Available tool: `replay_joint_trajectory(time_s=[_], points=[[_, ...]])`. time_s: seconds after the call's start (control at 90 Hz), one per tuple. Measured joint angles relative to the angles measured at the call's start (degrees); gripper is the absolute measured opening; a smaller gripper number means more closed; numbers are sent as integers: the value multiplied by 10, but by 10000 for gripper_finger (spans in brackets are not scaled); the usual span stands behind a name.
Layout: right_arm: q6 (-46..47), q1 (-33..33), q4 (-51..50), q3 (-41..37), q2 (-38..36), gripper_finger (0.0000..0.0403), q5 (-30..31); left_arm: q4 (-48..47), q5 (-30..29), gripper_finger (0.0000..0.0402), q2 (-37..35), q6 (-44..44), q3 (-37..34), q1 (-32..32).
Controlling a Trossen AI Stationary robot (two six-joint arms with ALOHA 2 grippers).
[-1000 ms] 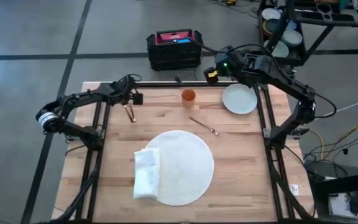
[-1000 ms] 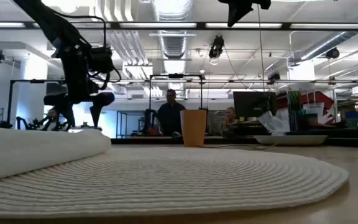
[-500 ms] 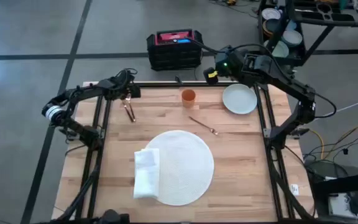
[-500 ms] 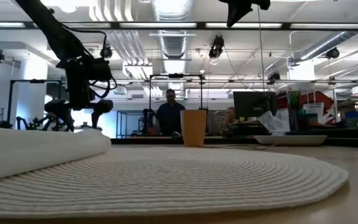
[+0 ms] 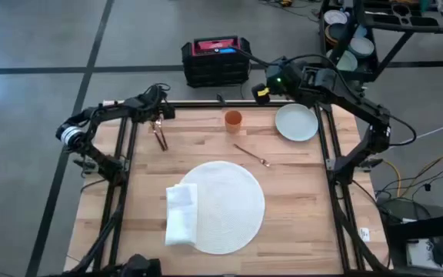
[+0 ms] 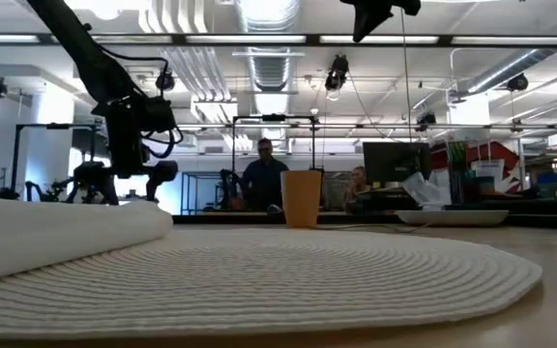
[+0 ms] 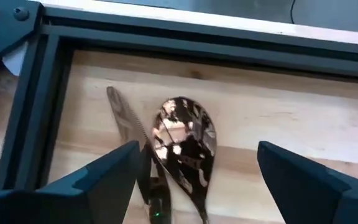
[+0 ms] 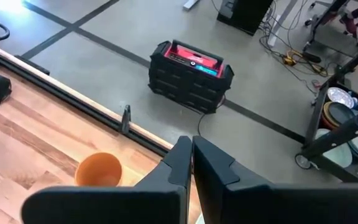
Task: Set table place
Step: Put the gold spoon on the white napkin
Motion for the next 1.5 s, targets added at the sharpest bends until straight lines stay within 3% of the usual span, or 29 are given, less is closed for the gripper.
replay_joint_trajectory(time_s=[0.822,1.5], points=[[9,0,0,0,0,0,0,54,15,311,62,20,0,10],[31,0,0,0,0,0,0,66,5,308,66,36,0,11]])
